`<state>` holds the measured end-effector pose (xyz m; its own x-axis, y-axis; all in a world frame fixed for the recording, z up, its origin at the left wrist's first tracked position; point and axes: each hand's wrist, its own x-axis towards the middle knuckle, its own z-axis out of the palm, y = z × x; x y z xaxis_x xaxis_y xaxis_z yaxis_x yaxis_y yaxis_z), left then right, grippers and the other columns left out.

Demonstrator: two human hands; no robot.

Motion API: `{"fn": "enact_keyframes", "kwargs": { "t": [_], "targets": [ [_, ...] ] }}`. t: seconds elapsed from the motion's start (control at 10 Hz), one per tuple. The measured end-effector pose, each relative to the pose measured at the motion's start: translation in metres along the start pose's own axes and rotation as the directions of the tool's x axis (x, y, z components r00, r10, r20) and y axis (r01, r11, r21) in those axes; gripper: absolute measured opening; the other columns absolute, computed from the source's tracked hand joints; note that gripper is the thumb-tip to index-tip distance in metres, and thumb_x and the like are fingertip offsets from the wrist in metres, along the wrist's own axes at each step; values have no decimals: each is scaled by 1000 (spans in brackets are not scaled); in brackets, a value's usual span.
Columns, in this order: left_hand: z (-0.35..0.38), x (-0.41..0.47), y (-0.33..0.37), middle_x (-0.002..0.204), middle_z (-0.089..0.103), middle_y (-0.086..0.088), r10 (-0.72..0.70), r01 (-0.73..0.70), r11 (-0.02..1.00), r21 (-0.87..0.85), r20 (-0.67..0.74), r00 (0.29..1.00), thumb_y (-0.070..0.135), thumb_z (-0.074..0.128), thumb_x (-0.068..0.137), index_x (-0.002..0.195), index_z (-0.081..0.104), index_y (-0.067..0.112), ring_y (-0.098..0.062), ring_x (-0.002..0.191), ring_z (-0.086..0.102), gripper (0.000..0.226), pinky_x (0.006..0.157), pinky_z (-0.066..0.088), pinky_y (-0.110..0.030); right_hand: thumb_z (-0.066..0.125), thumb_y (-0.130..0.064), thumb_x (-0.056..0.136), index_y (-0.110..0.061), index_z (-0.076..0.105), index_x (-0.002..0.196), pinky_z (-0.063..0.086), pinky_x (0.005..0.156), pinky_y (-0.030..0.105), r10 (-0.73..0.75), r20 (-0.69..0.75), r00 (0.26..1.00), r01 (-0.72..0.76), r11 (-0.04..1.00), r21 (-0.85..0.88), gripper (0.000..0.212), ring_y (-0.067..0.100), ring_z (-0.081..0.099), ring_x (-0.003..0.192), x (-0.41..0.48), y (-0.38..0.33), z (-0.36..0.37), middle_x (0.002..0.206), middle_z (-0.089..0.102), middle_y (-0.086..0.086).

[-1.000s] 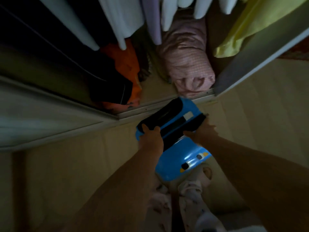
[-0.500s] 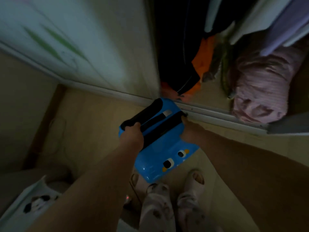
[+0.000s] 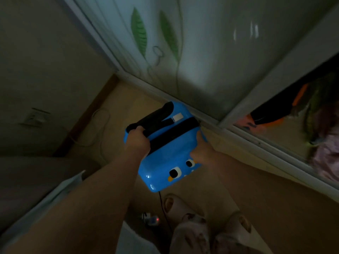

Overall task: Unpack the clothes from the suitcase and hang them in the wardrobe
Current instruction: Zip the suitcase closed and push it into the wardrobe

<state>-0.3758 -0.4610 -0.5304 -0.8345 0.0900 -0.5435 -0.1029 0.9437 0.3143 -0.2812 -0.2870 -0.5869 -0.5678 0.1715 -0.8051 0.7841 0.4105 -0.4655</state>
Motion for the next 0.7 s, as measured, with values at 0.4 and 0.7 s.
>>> {"fn": "enact_keyframes", "kwargs": {
  "t": [0.4,0.7],
  "targets": [
    [-104,120,-103,128,52,-21,-301,271,943,-195,-146,942,6,45,96,128,49,0,-35,118,50,33,102,41,-40,49,-13,90,-29,-4,151,46,76,31,-176,43,983,180,975,-131,82,30,52,111,86,-189,47,156,16,14],
    [-185,225,-124,135,52,-17,-382,297,911,-285,-320,867,2,46,93,135,47,5,-32,125,49,42,98,40,-33,47,-15,93,-23,-9,151,36,107,45,-215,75,974,227,946,-230,80,39,28,135,152,-325,47,157,-3,15]
  ]
}}
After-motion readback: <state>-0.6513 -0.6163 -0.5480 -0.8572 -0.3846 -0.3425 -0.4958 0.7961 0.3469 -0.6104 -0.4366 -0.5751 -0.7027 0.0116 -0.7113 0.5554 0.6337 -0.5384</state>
